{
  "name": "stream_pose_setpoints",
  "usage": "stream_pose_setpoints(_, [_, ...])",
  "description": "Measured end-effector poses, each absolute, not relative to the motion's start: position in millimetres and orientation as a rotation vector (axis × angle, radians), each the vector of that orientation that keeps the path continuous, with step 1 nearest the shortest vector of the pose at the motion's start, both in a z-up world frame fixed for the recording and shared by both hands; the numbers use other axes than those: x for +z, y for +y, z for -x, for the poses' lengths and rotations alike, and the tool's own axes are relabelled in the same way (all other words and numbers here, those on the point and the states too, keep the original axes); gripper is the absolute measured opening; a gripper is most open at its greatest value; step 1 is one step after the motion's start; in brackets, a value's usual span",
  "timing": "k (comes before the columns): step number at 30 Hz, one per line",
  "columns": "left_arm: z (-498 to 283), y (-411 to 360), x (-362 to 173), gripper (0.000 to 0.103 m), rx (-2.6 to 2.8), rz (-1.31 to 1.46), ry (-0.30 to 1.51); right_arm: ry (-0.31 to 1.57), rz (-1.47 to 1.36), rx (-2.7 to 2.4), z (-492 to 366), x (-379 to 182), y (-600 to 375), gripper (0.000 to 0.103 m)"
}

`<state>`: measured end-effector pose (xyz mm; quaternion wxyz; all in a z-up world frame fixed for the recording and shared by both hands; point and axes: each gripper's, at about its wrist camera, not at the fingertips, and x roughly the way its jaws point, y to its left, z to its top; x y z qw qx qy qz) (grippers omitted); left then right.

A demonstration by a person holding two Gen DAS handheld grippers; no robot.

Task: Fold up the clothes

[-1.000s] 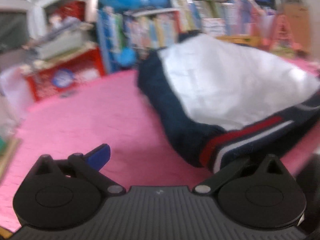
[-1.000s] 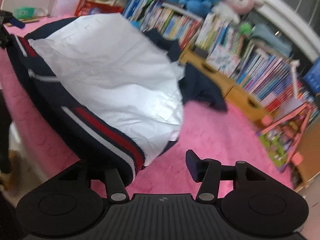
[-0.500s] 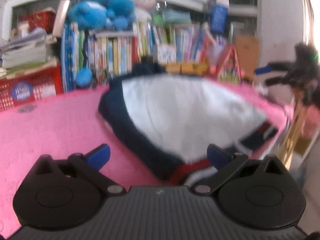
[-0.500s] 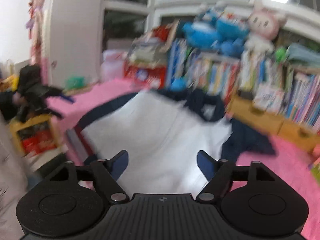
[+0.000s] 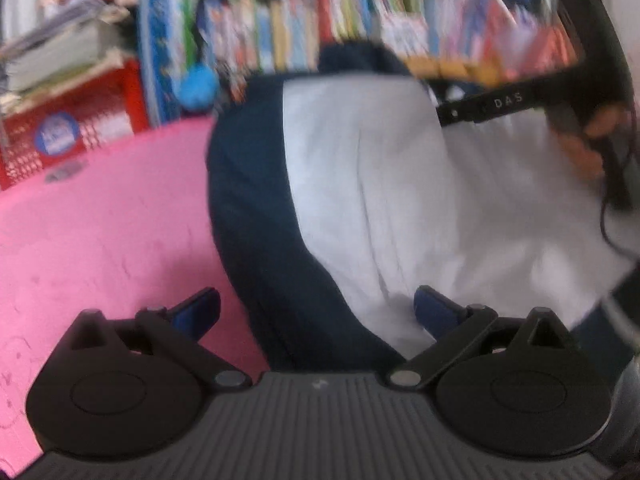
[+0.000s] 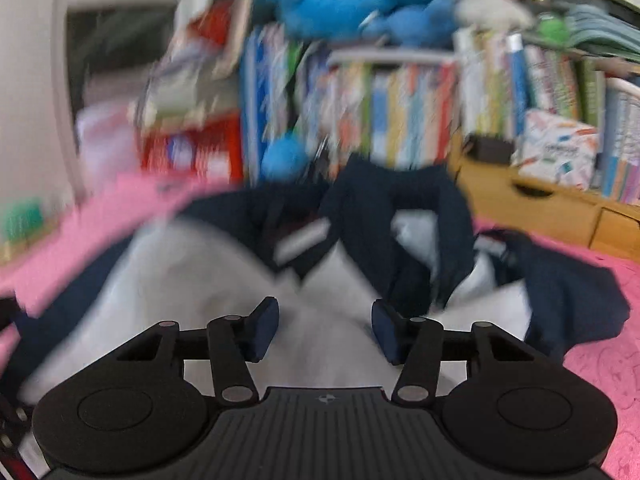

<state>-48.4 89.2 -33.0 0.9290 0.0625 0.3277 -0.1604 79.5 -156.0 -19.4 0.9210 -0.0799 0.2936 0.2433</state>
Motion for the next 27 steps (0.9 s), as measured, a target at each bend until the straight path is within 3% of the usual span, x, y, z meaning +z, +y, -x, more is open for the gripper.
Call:
stream_pose_setpoints(5, [32.2,121.1,9.2,0.103,-0.376,0.108,0.540,0.659,0.280,0.533,-30.4,-48.6,-147.0,0.050])
stream_pose_setpoints(11, [-70.8,110.2,47.5,0.103,-0.314,0.236,0.487,0.633,0.245,0.535,-15.1,-57.3,-149.1,0.051])
stream_pose_setpoints(19, [-189.8,58.4,15.8,0.097,-0.174,0.143,0.708,0.641,0.218,0.537,-16.6,-52.5,-152.1,0.052])
stream_pose_setpoints(22, [-206.6,51.1,-6.8,0.070,-0.212,0.188,0.819,0.644,0.209,0.541,-18.2,-52.9,-153.0,0.053])
stream_pose_setpoints(23, [-207.8,50.3,-11.3,0.050,-0.220,0.206,0.837,0.645,0.205,0.544,-18.8,-53.1,-153.5,0.053])
stream_pose_setpoints(27, [-205.7,45.0,-12.9,0.029,-0.241,0.196,0.834,0.648,0.190,0.553,-21.1,-53.7,-155.0,0.056])
